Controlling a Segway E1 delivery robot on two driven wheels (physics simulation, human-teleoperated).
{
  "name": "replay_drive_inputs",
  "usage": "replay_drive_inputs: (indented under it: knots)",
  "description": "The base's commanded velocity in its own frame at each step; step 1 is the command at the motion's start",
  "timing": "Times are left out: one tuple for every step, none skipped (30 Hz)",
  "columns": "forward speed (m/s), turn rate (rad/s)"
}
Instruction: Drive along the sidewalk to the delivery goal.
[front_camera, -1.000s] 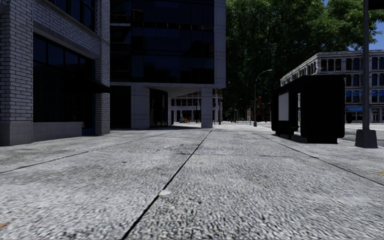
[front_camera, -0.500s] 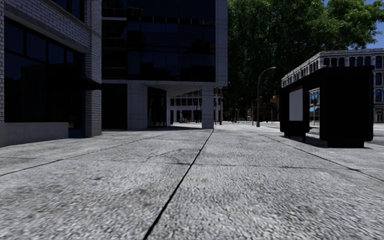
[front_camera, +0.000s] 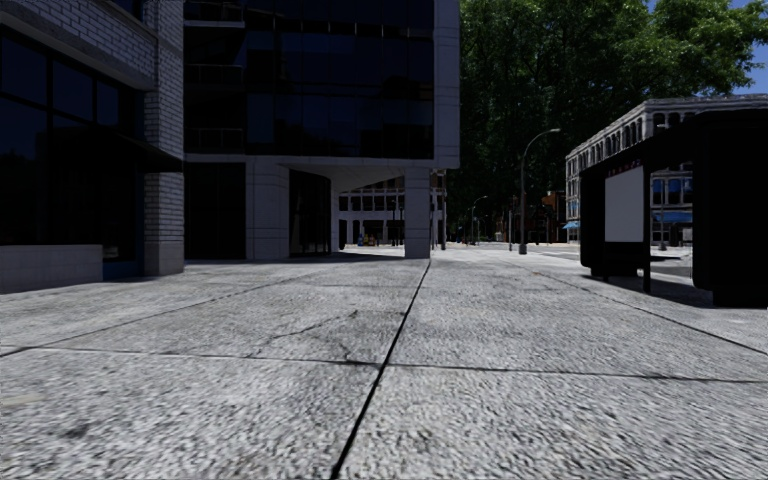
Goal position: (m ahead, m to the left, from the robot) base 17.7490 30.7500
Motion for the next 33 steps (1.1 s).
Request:
replay_drive_inputs:
  knots:
    - [2.00,0.00]
    - [2.00,0.00]
    - [2.00,0.00]
    - [2.00,0.00]
    - [2.00,0.00]
    - [2.00,0.00]
    - [2.00,0.00]
    - [2.00,0.00]
    - [2.00,0.00]
    - [2.00,0.00]
    - [2.00,0.00]
    - [2.00,0.00]
    - [2.00,0.00]
    - [2.00,0.00]
    - [2.00,0.00]
    - [2.00,0.00]
    - [2.00,0.00]
    - [2.00,0.00]
    - [2.00,0.00]
    - [2.00,0.00]
    - [2.00,0.00]
    - [2.00,0.00]
    - [2.00,0.00]
    - [2.00,0.00]
    - [2.00,0.00]
    - [2.00,0.00]
    - [2.00,0.00]
    - [2.00,0.00]
    - [2.00,0.00]
    - [2.00,0.00]
    - [2.00,0.00]
    - [2.00,0.00]
    - [2.00,0.00]
